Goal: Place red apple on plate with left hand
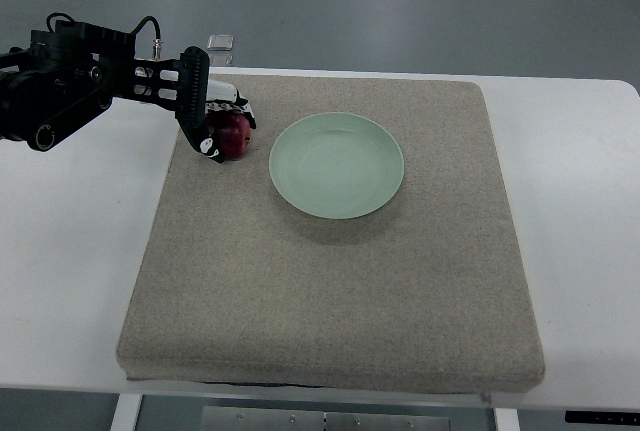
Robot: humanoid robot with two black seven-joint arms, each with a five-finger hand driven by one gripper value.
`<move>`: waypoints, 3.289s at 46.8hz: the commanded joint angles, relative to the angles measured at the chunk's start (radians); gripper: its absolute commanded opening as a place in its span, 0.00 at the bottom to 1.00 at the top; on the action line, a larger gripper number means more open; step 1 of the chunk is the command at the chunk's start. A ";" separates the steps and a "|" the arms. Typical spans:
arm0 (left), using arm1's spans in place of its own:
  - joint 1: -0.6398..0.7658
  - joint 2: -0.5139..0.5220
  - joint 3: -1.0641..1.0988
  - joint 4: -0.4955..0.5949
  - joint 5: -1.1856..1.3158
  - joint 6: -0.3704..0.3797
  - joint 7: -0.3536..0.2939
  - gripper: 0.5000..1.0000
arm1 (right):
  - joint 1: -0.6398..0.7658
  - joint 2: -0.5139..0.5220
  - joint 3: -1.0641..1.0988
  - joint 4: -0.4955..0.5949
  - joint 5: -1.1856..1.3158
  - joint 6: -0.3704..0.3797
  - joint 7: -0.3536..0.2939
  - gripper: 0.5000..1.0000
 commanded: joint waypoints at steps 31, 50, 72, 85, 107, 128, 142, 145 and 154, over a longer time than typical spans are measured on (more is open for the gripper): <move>-0.028 -0.046 -0.025 -0.189 -0.008 0.180 -0.003 0.26 | 0.000 0.000 0.000 0.000 0.000 0.000 0.000 0.86; -0.011 -0.109 -0.021 -0.209 -0.003 0.197 -0.005 0.32 | 0.000 0.000 0.000 0.000 0.000 0.000 0.000 0.86; 0.016 -0.133 -0.015 -0.166 -0.009 0.219 -0.005 0.70 | 0.000 0.000 0.000 0.000 0.000 0.000 0.000 0.86; 0.018 -0.133 -0.015 -0.166 -0.011 0.236 -0.005 0.87 | 0.001 0.000 0.000 0.000 0.000 0.000 0.000 0.86; 0.015 -0.130 -0.022 -0.094 -0.014 0.236 -0.005 0.92 | 0.000 0.000 0.000 0.000 0.000 0.000 0.000 0.86; 0.009 -0.126 -0.028 0.069 -0.058 0.237 -0.009 0.93 | 0.000 0.000 0.000 0.000 0.000 0.000 0.000 0.86; 0.009 -0.121 -0.028 0.162 -0.153 0.239 -0.011 0.98 | 0.000 0.000 0.000 0.000 0.000 0.000 0.000 0.86; 0.010 -0.121 -0.028 0.182 -0.201 0.239 -0.012 0.99 | 0.000 0.000 0.000 0.000 -0.001 0.000 0.000 0.86; 0.018 -0.123 -0.028 0.245 -0.379 0.286 -0.011 0.98 | 0.000 0.000 0.000 0.000 0.000 0.000 0.000 0.86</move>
